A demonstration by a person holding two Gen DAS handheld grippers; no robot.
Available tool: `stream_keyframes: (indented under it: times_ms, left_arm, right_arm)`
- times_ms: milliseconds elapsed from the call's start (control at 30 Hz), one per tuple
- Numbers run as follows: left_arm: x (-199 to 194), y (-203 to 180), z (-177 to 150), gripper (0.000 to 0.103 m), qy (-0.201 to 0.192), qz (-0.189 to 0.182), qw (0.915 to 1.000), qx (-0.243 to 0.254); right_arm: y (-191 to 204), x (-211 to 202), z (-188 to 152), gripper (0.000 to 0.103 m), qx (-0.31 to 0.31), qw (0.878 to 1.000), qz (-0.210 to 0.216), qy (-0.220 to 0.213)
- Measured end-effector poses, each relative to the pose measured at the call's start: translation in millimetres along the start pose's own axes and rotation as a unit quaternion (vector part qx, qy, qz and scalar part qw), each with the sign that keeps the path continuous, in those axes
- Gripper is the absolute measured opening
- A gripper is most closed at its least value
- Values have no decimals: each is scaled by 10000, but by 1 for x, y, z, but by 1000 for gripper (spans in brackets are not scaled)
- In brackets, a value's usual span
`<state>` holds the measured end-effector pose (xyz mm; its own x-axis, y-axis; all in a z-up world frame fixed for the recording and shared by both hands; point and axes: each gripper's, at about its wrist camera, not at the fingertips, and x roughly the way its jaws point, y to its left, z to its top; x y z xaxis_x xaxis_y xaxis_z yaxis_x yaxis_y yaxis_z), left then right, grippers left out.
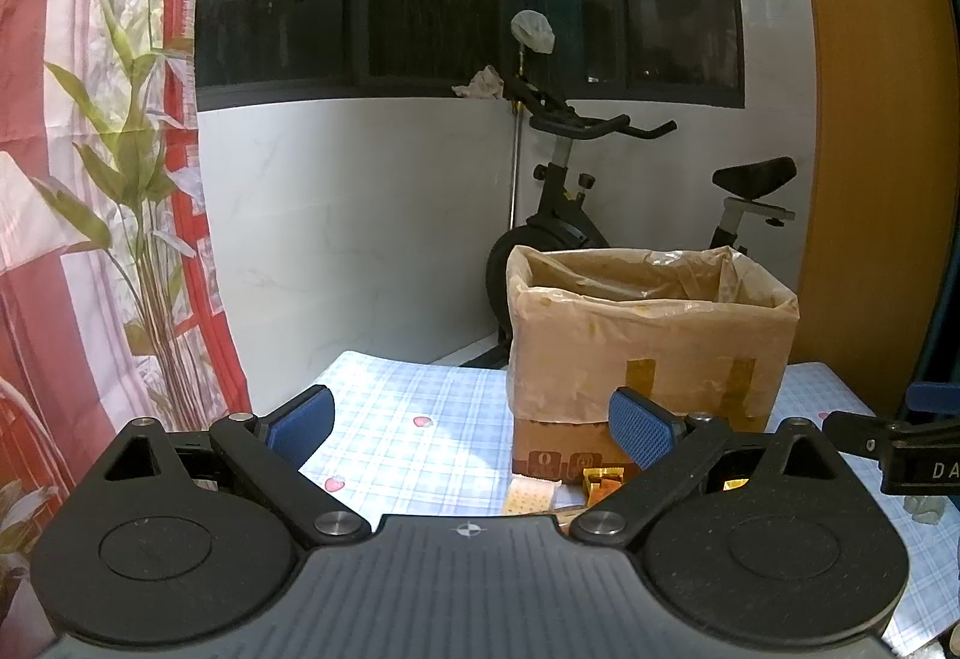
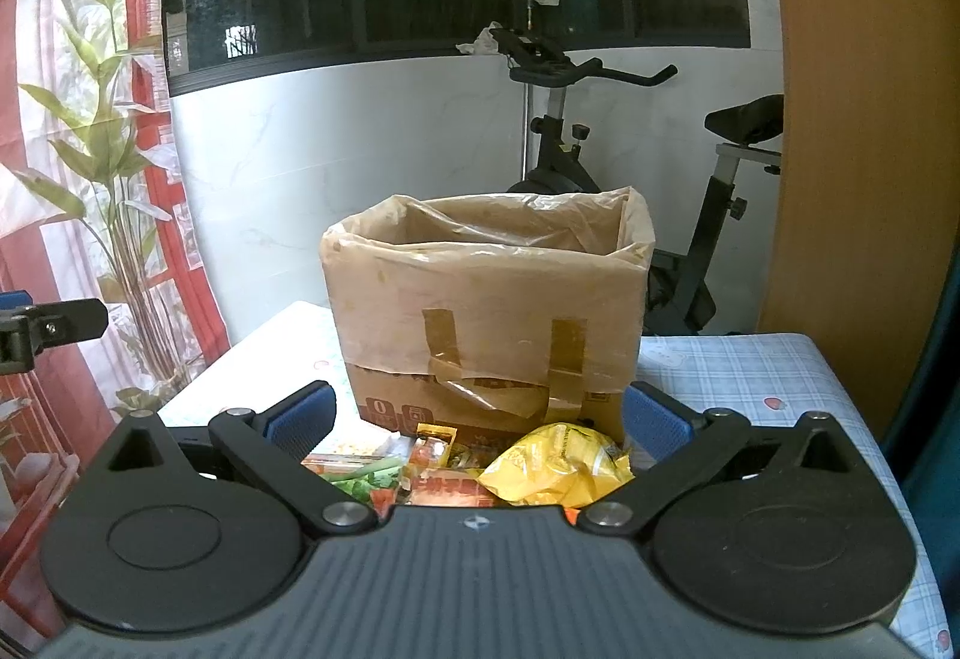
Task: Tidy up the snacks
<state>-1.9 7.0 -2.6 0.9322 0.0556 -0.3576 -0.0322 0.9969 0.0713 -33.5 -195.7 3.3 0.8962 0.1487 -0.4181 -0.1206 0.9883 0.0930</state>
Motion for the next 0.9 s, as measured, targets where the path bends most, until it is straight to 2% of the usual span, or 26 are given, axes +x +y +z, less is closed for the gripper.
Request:
stream_keyframes:
  times_ms: [900]
  left_arm:
    - [0, 3, -2, 99, 46, -77, 9999, -56]
  right_arm:
    - [0, 0, -2, 103, -4, 10000, 16, 17]
